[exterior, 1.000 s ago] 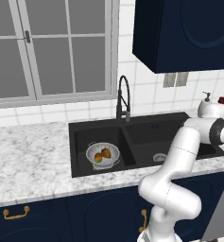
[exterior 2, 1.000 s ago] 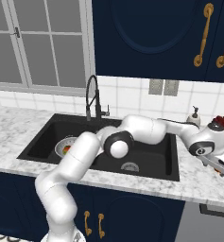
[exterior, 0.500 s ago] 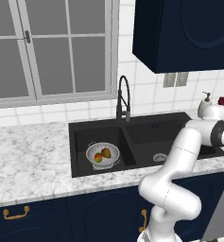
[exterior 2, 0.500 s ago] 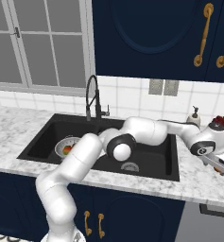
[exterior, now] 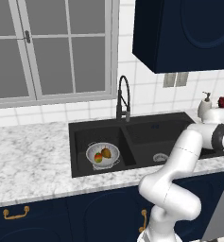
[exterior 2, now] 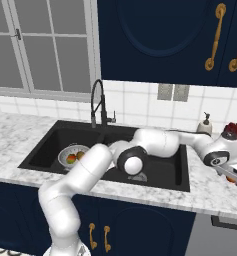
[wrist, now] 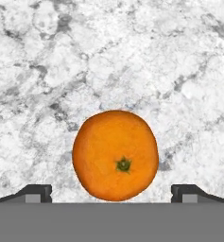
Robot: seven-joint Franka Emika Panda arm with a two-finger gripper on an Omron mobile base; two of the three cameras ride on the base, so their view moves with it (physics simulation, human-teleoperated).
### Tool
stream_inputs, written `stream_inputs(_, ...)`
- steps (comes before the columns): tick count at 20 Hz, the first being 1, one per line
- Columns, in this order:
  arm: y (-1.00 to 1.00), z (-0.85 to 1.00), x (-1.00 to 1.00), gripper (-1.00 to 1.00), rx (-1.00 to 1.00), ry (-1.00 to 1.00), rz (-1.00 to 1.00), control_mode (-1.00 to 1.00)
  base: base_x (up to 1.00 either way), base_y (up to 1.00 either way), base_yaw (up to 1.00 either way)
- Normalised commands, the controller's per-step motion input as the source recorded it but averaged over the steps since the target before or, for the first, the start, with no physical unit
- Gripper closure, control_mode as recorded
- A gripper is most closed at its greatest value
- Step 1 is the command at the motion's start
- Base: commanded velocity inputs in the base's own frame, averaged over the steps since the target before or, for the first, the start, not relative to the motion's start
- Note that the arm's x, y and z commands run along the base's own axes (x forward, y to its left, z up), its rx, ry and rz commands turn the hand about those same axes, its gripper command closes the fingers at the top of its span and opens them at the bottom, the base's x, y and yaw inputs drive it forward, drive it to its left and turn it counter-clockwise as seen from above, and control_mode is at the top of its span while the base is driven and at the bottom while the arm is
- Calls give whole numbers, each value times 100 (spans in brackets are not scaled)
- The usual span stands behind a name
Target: Put the colander in the sink, put the tangerine, pear, mango in the colander, and turn on the sink faucet and pour water over the colander.
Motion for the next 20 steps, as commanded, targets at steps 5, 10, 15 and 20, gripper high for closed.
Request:
stream_inputs(5,-18,-2,14,-100,0,0,0,-100,0,0,0)
stream_inputs(10,-11,-4,10,-100,0,0,0,-100,0,0,0)
stream_inputs(15,6,-31,0,100,0,0,0,-100,0,0,0)
stream_inputs(20,41,-25,-10,100,0,0,0,-100,0,0,0)
